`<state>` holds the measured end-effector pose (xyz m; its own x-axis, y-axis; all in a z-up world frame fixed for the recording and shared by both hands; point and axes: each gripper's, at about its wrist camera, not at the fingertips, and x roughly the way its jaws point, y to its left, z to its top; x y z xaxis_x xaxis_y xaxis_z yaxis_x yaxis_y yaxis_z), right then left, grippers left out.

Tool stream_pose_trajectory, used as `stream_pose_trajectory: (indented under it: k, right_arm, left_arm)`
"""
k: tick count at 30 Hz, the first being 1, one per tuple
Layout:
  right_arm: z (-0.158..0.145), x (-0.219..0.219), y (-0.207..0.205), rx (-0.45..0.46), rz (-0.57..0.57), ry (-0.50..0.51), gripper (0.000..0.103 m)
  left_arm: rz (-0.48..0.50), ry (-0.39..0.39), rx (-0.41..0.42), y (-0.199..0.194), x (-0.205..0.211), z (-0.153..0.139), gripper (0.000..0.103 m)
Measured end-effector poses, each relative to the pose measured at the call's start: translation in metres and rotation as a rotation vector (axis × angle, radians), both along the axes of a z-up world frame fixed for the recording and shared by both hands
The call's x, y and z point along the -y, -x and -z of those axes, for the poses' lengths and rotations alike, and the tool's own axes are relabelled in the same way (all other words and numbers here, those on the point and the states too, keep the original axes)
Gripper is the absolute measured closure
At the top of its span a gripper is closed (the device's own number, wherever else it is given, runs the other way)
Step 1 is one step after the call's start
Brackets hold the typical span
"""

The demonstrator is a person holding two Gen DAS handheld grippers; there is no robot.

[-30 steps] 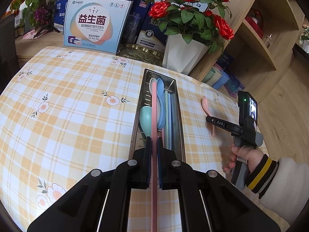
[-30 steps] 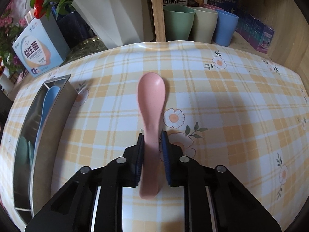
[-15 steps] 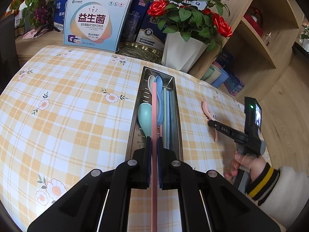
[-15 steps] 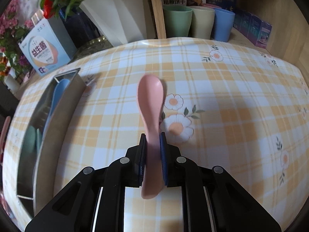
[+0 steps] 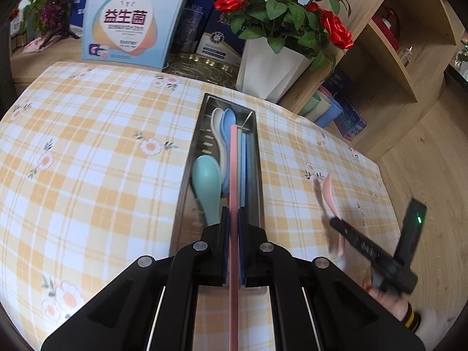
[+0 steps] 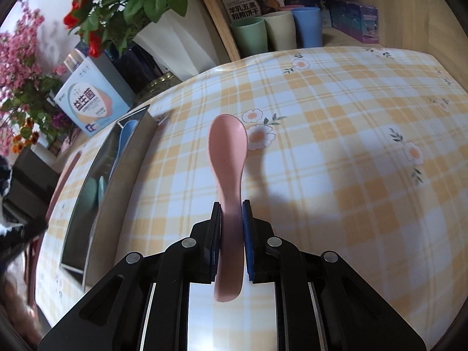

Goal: Organize utensils
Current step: 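Lower the pink chopstick into the tray and open the left gripper while the right gripper lifts the pink spoon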

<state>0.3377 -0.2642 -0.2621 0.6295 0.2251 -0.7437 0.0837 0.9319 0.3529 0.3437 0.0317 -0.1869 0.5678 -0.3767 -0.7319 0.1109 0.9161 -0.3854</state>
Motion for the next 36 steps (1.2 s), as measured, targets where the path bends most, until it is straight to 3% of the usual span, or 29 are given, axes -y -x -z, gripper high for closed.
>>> stream_pose_trajectory:
  k: [7, 15, 36]
  right_arm:
    - [-0.006, 0.014, 0.010, 0.011, 0.028, -0.032, 0.089]
    - [-0.010, 0.025, 0.015, 0.016, 0.046, -0.044, 0.089]
    - [-0.008, 0.034, 0.020, -0.004, 0.068, -0.068, 0.089]
  left_arm:
    - [0.081, 0.022, -0.031, -0.055, 0.023, 0.003, 0.097]
    - [0.082, -0.015, -0.102, -0.100, 0.036, 0.022, 0.097]
    - [0.129, -0.041, -0.181, -0.103, 0.047, 0.049, 0.097]
